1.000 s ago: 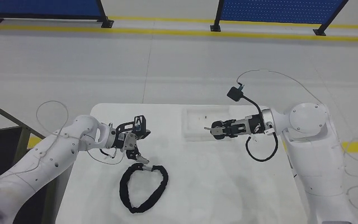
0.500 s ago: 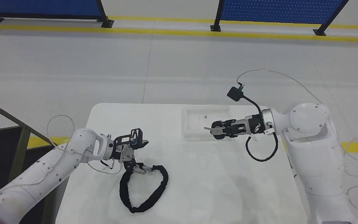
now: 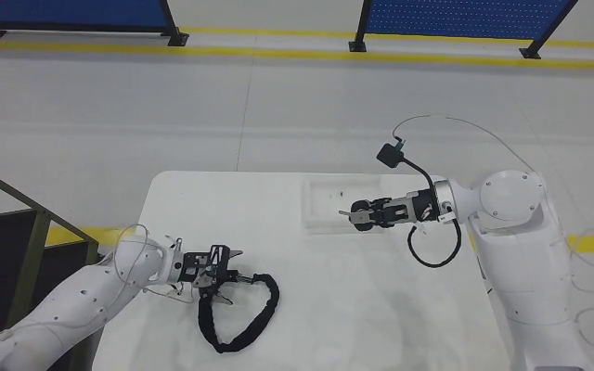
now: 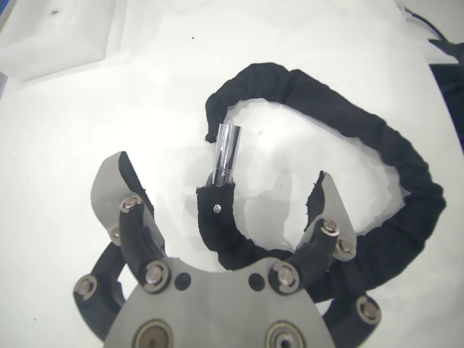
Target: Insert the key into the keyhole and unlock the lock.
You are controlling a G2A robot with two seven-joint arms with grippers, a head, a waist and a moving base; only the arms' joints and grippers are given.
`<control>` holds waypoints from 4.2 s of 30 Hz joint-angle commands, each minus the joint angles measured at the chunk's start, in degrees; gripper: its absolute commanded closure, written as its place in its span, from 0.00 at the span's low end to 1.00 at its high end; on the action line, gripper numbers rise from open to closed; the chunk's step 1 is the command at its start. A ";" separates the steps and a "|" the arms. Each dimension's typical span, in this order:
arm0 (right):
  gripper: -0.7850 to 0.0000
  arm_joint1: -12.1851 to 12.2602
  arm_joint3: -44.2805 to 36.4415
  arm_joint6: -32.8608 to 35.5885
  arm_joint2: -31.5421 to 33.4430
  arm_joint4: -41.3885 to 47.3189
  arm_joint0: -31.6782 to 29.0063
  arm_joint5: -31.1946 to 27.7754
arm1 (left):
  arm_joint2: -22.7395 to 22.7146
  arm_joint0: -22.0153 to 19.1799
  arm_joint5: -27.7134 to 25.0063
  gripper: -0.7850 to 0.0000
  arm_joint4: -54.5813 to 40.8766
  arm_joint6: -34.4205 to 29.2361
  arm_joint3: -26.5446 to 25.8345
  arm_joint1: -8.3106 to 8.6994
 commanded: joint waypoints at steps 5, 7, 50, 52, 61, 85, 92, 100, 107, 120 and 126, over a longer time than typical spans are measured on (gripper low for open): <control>1.00 0.00 0.00 0.00 0.00 0.00 0.00 0.00 | -0.15 0.39 0.43 0.00 2.60 0.77 1.87 -1.29; 1.00 0.00 0.00 0.00 0.00 0.00 0.00 0.00 | -0.19 0.60 0.36 0.00 3.34 1.76 2.63 -1.59; 1.00 0.00 0.00 0.00 0.00 0.00 0.00 0.00 | -7.40 2.27 -2.12 1.00 3.56 10.60 5.50 -4.82; 1.00 0.00 0.00 0.00 0.00 0.00 0.00 0.00 | -8.41 2.76 -2.63 1.00 2.94 12.23 4.44 -4.07; 1.00 0.37 -5.86 0.00 -3.51 -0.32 -0.93 4.86 | -14.40 6.50 -1.91 1.00 -0.81 14.68 -5.28 -0.27; 1.00 1.58 -6.76 -0.90 -10.09 4.21 4.71 15.99 | -26.90 9.72 -1.56 1.00 -8.06 3.97 -24.81 3.56; 1.00 1.58 -6.76 -0.90 -10.09 4.21 4.71 15.99 | -26.90 9.72 -1.56 1.00 -8.06 3.97 -24.81 3.56; 1.00 1.91 -7.84 0.00 -11.41 2.57 3.93 17.34 | -26.90 9.72 -1.56 1.00 -8.06 3.97 -24.81 3.56; 1.00 3.44 -12.21 0.00 -18.21 5.22 9.38 20.14 | -25.80 10.30 -1.76 1.00 -10.52 -0.03 -25.28 2.06; 1.00 12.25 -18.82 -10.77 -32.93 10.33 20.93 30.93 | -22.63 7.96 0.48 1.00 -7.68 4.71 -21.14 -2.09; 1.00 17.87 -22.06 -16.59 -42.45 14.02 28.89 36.76 | -21.15 6.78 0.87 1.00 -2.57 10.56 -17.70 -3.52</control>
